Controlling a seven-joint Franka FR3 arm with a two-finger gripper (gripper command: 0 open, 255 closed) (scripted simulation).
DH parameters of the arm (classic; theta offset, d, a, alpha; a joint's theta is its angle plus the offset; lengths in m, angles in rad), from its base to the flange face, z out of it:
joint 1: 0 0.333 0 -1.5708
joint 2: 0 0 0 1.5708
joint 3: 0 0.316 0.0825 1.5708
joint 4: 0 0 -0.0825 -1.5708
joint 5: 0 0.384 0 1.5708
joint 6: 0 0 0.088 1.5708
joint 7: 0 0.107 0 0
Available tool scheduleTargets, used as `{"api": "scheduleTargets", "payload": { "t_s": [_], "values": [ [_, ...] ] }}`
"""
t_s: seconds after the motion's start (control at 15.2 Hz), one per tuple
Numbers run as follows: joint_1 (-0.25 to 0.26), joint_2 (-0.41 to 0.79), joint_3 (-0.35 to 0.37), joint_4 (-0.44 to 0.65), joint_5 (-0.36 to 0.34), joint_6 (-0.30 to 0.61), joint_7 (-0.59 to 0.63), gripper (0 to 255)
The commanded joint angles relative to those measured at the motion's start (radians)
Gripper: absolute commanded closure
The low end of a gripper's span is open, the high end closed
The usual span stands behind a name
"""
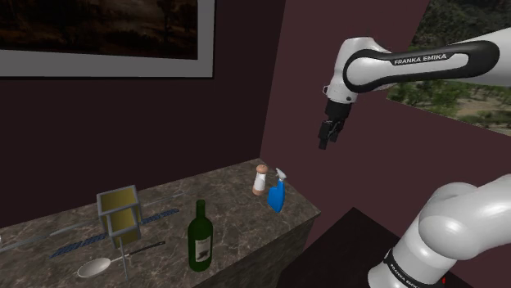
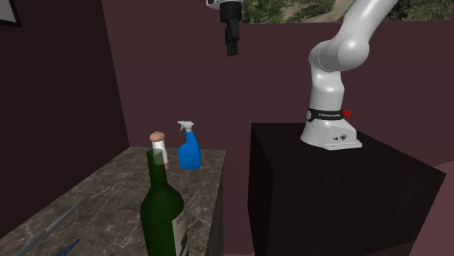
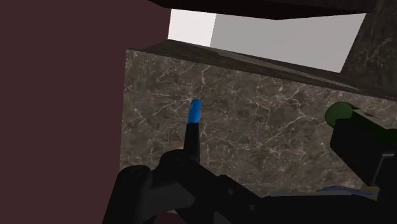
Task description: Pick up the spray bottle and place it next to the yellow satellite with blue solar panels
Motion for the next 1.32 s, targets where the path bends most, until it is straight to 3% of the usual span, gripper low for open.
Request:
{"api": "scheduleTargets", "payload": {
  "t_s": [0.0, 0.59, 1.25],
  "values": [
    [-0.001, 0.058, 0.001, -0.013, -0.004, 0.076, 0.005, 0],
    [-0.015, 0.369, -0.009, 0.008, -0.029, 0.376, 0.014, 0],
    [-0.029, 0.762, -0.022, 0.168, -0.053, 0.618, 0.030, 0]
  ]
}}
